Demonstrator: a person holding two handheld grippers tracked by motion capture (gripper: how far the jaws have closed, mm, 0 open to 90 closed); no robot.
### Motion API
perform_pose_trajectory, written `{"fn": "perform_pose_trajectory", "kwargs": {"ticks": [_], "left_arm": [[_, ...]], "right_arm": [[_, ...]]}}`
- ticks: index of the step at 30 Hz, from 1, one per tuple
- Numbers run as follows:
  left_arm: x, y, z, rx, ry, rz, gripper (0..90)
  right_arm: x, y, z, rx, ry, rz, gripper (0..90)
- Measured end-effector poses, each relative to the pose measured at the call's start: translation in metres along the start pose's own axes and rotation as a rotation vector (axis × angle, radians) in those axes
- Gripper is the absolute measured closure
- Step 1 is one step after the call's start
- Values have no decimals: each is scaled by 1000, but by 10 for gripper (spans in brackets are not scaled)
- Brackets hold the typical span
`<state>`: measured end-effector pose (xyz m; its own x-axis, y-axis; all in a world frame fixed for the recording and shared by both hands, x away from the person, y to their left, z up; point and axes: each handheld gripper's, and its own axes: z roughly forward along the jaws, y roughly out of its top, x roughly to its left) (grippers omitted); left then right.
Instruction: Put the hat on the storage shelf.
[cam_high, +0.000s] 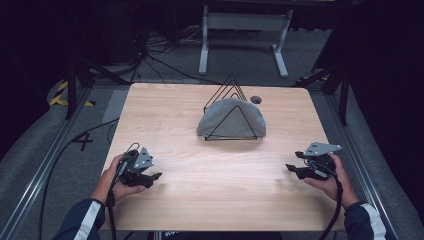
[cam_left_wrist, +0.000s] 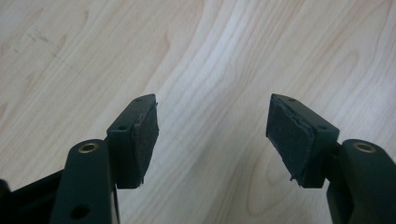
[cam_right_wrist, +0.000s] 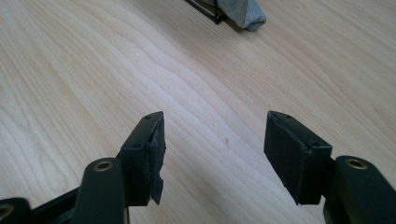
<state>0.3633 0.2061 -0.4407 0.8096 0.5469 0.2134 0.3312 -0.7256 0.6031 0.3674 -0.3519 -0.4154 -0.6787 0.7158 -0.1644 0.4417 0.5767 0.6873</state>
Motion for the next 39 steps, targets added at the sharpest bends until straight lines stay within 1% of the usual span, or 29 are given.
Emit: {"fn": "perform_pose_trajectory", "kwargs": {"ticks": [1,2,6,7,8,9,10,11,12,13,14,15,16,17,18,19,21,23,24,25,26,27,28,31,34,36,37,38,39], "left_arm": [[-2,-4,0,14,6,1,340],[-3,-7,-1,18,3,0,325],[-6,-19,-3,6,-17,-22,309],[-7,-22,-4,14,-21,-31,307],[-7,-24,-5,25,-35,-33,304],[-8,-28,-5,17,-31,-40,300],[-8,-32,-6,11,-34,-55,297],[-8,-38,-7,-5,-51,-81,292],[-8,-40,-8,-5,-62,-89,289],[-8,-44,-8,-15,-69,-99,287],[-8,-44,-8,-15,-69,-99,282],[-8,-51,-9,-27,-73,-124,275],[-8,-51,-9,-27,-73,-124,273],[-8,-57,-8,-42,-91,-158,273],[-8,-63,-8,-63,-101,-200,263],[-7,-65,-8,-68,-106,-213,261],[-8,-70,-9,-87,-96,-236,246],[-9,-73,-9,-104,-86,-247,233],[-11,-75,-7,-132,-73,-260,228],[-11,-75,-7,-132,-73,-260,217],[-10,-75,-8,-130,-63,-246,217],[-11,-75,-7,-127,-58,-252,202],[-12,-75,-7,-131,-60,-271,202],[-12,-75,-6,-129,-54,-271,185],[-11,-75,-6,-125,-55,-278,181],[-9,-74,-7,-108,-62,-260,162],[-10,-74,-5,-115,-67,-278,153],[-8,-74,-5,-119,-60,-258,148],[-8,-73,-5,-118,-63,-259,146]], "right_arm": [[0,-2,-1,-2,-2,9,359],[1,-6,-2,-3,-5,18,348],[3,-20,-5,-6,-21,40,314],[3,-23,-5,-3,-24,46,307],[4,-27,-6,1,-28,53,301],[4,-31,-6,2,-29,59,298],[4,-35,-7,2,-25,66,296],[4,-39,-7,1,-27,75,291],[5,-45,-8,-5,-23,97,288],[5,-47,-8,-8,-22,105,288],[5,-51,-8,-6,-21,114,285],[5,-54,-7,-4,-18,122,282],[6,-57,-7,-1,-14,124,279],[6,-57,-7,-1,-14,124,279],[9,-64,-5,7,-23,136,272],[10,-66,-5,9,-24,144,265],[12,-72,-4,-25,3,180,259],[13,-76,-4,-61,-6,191,249],[14,-77,-4,-61,-10,191,245],[15,-77,-5,-60,-15,202,238],[15,-77,-5,-60,-15,202,238],[15,-77,-5,-56,-17,202,235],[15,-77,-5,-56,-17,202,235],[15,-77,-5,-55,-18,205,227],[15,-77,-4,-53,-26,220,213],[15,-77,-5,-51,-26,220,213],[15,-77,-4,-54,-27,221,213],[15,-77,-4,-53,-27,221,213],[15,-77,-4,-53,-27,221,209]]}}
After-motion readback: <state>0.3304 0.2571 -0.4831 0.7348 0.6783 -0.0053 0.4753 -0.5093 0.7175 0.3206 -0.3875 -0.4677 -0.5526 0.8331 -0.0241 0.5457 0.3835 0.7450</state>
